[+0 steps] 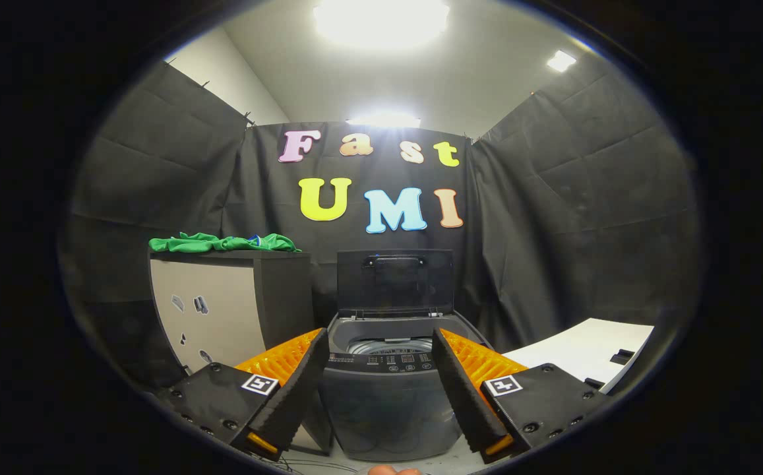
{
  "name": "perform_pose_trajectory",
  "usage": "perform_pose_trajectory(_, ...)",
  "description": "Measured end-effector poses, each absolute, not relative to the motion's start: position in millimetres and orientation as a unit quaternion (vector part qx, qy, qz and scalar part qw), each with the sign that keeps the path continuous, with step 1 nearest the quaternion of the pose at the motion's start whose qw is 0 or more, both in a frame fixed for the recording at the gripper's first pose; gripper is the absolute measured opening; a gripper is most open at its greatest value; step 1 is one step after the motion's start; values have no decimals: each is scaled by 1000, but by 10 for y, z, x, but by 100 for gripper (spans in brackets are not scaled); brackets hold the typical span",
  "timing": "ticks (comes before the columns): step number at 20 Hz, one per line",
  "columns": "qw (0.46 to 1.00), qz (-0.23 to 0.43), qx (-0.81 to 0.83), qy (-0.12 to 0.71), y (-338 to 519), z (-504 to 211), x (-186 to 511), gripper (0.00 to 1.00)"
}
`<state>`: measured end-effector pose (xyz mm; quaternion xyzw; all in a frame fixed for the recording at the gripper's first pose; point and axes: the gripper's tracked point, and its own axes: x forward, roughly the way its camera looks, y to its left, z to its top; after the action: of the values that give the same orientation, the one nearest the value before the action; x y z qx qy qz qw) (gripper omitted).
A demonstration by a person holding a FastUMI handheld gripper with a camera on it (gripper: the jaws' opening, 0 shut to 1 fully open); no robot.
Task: Put the clothes into the washing machine and then close the washing machine lid.
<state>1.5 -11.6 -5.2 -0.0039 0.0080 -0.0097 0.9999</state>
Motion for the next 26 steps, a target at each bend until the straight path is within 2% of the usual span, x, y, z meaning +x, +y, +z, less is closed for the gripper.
perform_pose_trajectory(15, 1000, -6, -6, 9, -59, -20, 71, 97)
perform_pose_trajectory(22, 998, 8, -27, -53, 123, 954, 555, 97)
perform_pose_trajectory(26, 995, 50, -20, -78, 458, 1562, 932, 97)
